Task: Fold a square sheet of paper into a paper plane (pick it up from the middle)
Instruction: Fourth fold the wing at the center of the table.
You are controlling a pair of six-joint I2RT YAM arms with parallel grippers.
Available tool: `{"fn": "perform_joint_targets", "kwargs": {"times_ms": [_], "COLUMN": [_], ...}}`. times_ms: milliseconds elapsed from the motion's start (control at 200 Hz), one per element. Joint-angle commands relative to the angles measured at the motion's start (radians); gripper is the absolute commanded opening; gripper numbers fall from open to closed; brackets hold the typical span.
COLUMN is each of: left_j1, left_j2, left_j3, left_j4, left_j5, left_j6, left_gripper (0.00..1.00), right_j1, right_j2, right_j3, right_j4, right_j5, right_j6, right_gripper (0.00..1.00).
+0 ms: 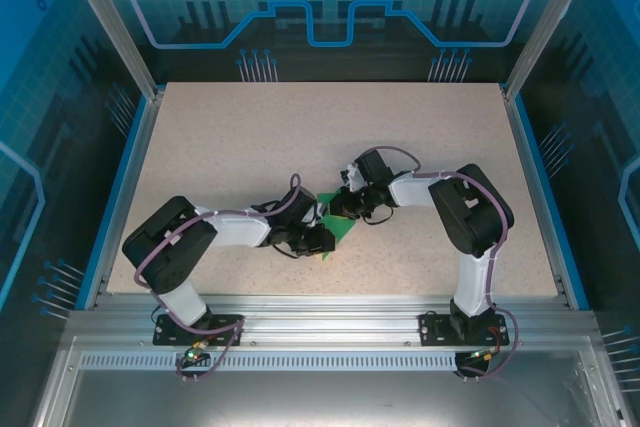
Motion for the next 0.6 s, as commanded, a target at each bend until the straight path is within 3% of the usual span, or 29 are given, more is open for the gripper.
{"fn": "perform_joint_targets", "kwargs": {"times_ms": [0,295,500,595], "left_j1": [-0.009,-0.007,0.029,0.056], "left_j2": [-0.048,-0.254,-0.413,-0.439], "left_j3": [-0.105,-0.149,-0.108,-0.087], "left_j4": [-0.106,-0.249,-0.295,-0.284], "left_j5": [0.051,0.03,-0.134,-0.156], "left_j6": [-0.003,0.045,-0.013,-0.024], "left_gripper": [0.25,0.24,0.25,0.25], "right_j1": [0.002,0.007,0.019,0.021], "right_j2": [0.071,0.068,-0.023,-0.085], "right_j3": [-0.022,0.004,0.027,0.032], "right_j4": [-0.078,-0.082,-0.115,-0.148], "right_j5": [0.112,0.097,0.083,0.1], "right_j6": [-0.031,-0.021,-0.031,-0.041], "right_gripper": [0.13,0.14,0.19,0.24]}}
